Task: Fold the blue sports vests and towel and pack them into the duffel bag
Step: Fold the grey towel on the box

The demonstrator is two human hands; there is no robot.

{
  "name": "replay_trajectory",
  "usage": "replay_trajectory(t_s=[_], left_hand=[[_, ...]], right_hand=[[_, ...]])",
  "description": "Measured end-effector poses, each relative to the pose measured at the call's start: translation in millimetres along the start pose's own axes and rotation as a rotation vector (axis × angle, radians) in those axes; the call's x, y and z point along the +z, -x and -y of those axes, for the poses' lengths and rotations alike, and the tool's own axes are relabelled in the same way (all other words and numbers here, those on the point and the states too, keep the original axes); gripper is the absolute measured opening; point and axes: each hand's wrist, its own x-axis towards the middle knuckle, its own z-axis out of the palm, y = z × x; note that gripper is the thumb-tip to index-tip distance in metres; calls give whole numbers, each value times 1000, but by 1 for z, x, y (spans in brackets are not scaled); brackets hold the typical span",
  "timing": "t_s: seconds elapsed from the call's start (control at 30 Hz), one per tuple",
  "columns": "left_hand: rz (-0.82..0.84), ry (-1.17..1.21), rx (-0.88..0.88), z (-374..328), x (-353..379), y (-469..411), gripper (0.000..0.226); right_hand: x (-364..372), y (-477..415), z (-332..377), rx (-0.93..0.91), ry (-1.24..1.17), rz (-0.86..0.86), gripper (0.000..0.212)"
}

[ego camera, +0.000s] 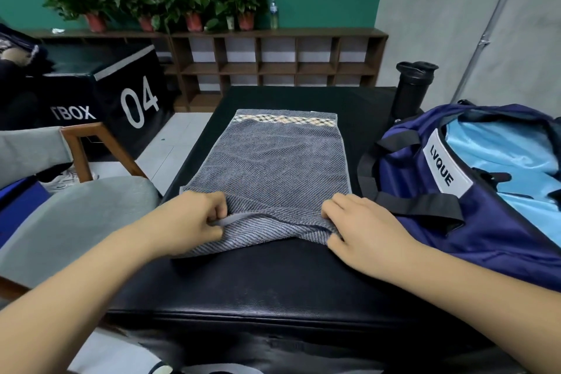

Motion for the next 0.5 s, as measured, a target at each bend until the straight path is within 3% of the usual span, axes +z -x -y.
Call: replay_trajectory(t_s=[0.13, 0.23, 0.37, 0.5], left_hand=[[-158, 62, 62, 5, -13, 2, 21], [-289, 169, 66, 8, -18, -2, 18], [-235, 196, -40, 18, -15, -10, 18], [-144, 186, -101, 24, -11, -16, 16]], right_hand=[[-7, -1, -4, 85, -32, -38, 1], [-12, -4, -11, 202, -298, -147, 14], [-15, -10, -15, 381, -641, -210, 36], [-7, -11, -13, 378, -646, -109, 33]])
